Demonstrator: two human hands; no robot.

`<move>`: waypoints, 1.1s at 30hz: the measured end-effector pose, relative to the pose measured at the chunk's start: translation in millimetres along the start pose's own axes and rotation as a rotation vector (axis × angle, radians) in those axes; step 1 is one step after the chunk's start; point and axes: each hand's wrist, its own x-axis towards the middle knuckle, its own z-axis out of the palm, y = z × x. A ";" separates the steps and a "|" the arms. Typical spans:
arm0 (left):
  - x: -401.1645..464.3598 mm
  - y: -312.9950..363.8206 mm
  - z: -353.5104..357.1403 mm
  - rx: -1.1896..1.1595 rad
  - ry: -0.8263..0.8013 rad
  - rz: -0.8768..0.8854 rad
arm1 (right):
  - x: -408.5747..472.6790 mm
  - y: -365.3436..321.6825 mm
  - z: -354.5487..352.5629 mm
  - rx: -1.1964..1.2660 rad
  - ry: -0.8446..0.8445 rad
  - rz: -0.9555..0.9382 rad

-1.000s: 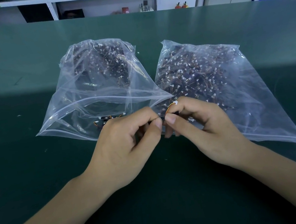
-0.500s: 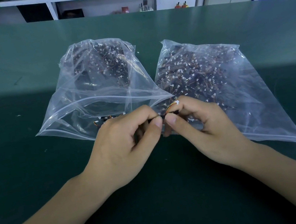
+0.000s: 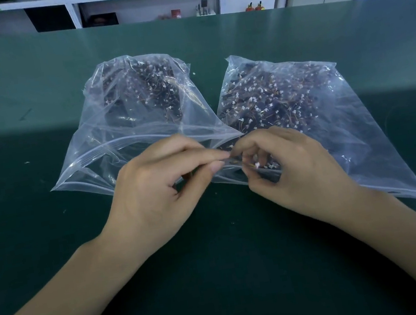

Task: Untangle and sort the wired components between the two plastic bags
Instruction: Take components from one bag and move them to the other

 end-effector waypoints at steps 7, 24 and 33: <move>-2.1 -3.4 1.2 0.038 -0.011 -0.005 | -2.3 0.0 1.6 0.068 0.089 0.029; 4.2 -4.4 18.4 0.471 -0.200 0.101 | -2.1 -0.5 3.8 0.037 0.159 -0.039; 3.3 -1.8 14.7 0.392 -0.123 -0.022 | -2.0 -1.9 3.1 0.048 0.132 -0.026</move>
